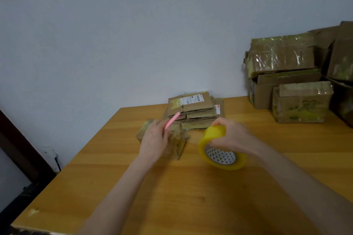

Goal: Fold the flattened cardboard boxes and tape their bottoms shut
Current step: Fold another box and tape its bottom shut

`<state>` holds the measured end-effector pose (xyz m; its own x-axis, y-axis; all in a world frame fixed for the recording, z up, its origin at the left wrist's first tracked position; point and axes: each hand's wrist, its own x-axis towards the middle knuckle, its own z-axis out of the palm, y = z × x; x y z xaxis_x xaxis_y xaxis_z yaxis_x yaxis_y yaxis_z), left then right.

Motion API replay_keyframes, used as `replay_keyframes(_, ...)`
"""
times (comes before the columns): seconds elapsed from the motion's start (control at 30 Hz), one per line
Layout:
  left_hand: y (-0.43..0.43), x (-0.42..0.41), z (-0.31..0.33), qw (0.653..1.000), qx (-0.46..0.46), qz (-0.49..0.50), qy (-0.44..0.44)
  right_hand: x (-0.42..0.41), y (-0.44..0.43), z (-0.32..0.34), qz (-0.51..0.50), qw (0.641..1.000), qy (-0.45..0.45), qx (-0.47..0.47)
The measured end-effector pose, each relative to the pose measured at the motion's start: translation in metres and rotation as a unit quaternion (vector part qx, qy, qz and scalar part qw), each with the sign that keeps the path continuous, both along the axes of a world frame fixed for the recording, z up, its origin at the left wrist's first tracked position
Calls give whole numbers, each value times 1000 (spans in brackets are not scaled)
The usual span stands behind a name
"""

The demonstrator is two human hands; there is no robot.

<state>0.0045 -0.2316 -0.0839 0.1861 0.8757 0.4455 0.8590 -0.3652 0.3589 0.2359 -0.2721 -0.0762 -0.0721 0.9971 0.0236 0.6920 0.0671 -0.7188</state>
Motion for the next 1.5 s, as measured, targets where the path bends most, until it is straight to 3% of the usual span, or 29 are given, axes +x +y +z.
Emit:
replay_keyframes(0.1, -26, -5, 8, 998, 55, -13, 38, -1, -3, 2, -6, 1000, 6, 0)
replay_keyframes(0.3, -56, 2, -2, 994, -37, 8, 107, -4, -5, 2, -10, 1000, -5, 4)
replay_keyframes(0.93, -38, 27, 10, 976, -117, 12, 186, -3, -6, -3, -31, 999, 25, 25)
replay_keyframes(1.5, -61, -2, 4, 987, -141, -40, -65, -11, -5, -12, -43, 996, 59, 52)
